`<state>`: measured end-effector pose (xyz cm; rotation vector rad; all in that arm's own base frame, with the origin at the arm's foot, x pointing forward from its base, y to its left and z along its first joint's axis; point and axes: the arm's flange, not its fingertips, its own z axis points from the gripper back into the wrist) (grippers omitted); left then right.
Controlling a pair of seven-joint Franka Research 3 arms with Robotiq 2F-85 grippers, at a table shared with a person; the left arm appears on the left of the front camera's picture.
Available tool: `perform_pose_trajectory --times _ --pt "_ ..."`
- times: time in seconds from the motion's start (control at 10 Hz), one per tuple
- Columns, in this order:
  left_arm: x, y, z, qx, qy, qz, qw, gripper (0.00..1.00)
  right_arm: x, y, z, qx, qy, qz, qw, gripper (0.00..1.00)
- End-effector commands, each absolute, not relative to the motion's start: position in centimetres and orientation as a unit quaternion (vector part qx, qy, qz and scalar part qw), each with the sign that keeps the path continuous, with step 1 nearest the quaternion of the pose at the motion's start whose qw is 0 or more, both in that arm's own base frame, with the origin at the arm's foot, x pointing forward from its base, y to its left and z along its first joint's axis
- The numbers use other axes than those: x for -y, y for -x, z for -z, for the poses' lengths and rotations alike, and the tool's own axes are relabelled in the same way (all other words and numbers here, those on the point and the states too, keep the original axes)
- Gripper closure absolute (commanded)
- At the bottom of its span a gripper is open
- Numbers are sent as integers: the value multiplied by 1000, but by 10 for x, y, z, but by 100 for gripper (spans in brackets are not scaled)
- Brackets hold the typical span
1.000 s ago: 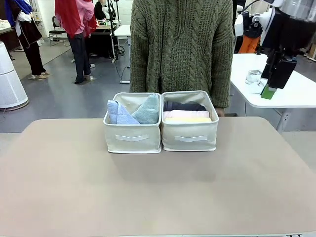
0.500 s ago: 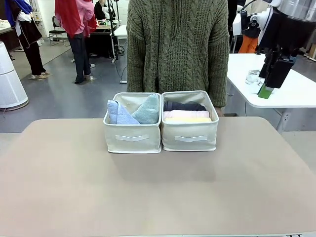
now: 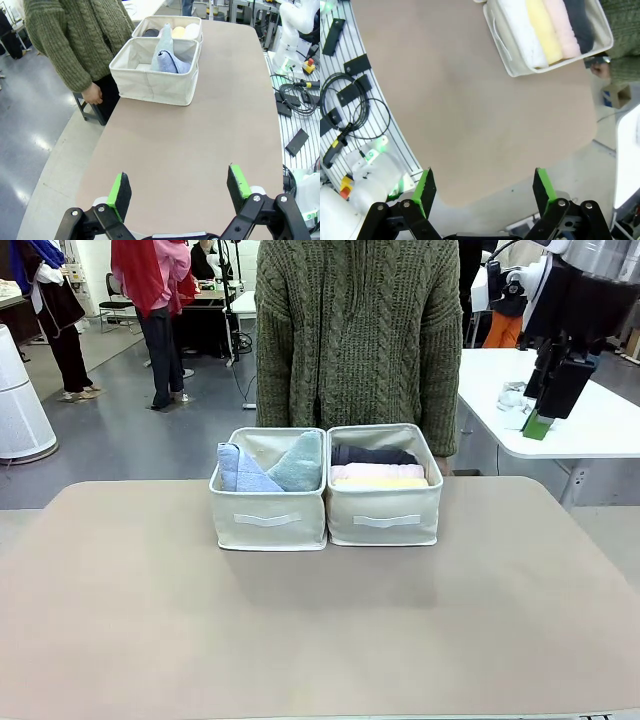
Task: Sort the towels based on their folding style.
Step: Pick up another triangle-folded towel from the table and place it in the left Fabric basket.
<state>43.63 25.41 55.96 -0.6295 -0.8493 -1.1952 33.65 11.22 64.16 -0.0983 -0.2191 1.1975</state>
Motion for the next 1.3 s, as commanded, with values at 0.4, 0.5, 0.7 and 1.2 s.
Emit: perform_pose_trajectory --times 0.4,0.5,0.7,1.2 --pt "-253 -435 -560 388 284 537 693 0 -108 -335 -642 97 48 -565 818 0" --pt "-253 -435 -560 388 284 537 693 0 -112 -337 -642 103 46 -562 819 0" --pt "-253 -435 -560 388 284 537 693 0 -42 -350 -652 201 -114 -595 770 0" --pt "-253 -435 -560 388 284 537 693 0 100 -371 -599 380 -247 -515 728 0"
